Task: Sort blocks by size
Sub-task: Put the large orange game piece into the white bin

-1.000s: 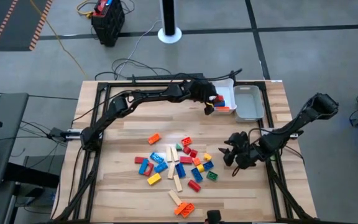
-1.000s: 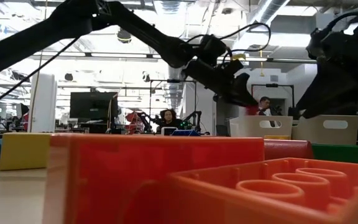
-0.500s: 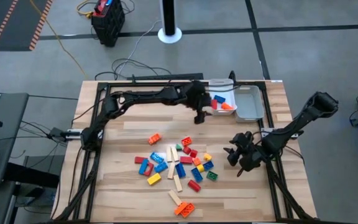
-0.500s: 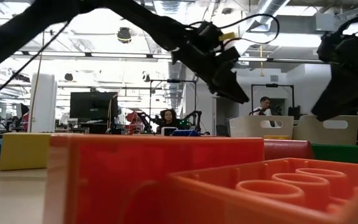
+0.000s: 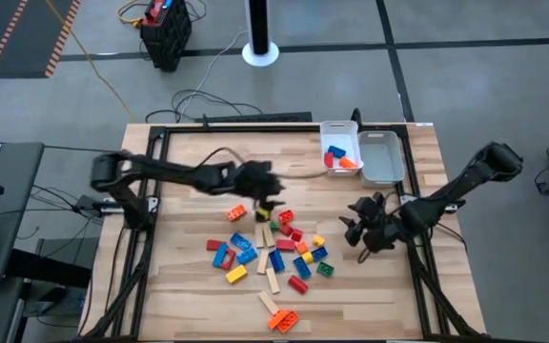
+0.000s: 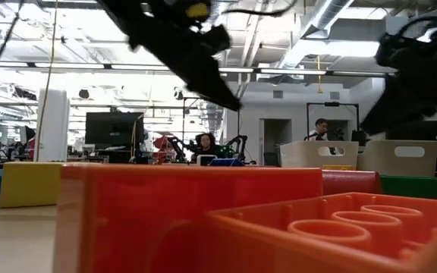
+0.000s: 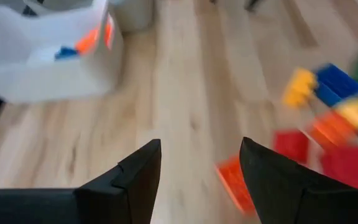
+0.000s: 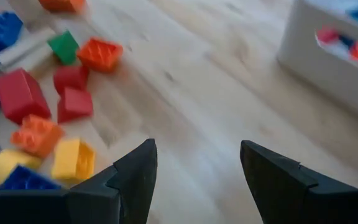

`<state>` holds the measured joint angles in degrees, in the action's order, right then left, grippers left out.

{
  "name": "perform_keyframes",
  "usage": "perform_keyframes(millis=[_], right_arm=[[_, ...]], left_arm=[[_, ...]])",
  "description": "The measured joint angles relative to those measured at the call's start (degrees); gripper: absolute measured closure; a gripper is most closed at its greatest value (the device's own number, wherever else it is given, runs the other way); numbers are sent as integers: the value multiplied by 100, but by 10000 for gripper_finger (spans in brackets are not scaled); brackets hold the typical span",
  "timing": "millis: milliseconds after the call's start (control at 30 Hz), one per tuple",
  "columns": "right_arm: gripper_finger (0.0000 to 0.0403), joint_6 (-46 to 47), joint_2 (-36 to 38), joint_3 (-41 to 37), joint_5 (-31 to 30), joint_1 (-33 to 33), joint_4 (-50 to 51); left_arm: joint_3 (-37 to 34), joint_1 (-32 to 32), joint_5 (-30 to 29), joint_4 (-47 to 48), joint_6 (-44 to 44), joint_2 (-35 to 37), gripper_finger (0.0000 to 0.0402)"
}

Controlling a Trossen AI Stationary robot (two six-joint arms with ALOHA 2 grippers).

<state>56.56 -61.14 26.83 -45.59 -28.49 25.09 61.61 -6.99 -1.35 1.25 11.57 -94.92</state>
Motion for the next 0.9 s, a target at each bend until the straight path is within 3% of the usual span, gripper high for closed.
perform_keyframes(millis=[200, 367, 567, 900], right_arm=[[144, -1896, 0, 0, 253, 749, -1497], [144, -2925, 0, 0, 579, 1120, -2233], [144, -3543, 0, 0, 944, 1472, -2657], [144, -3761, -2, 1, 1273, 1780, -2755]], left_arm=[[-973, 498, -1025, 517, -847, 862, 194], [-1579, 708, -1665, 1149, -1728, 1386, 194], [-2177, 689, -1736, 1344, -2998, 1659, 193], [-2586, 696, -1728, 944, -3309, 1607, 128]])
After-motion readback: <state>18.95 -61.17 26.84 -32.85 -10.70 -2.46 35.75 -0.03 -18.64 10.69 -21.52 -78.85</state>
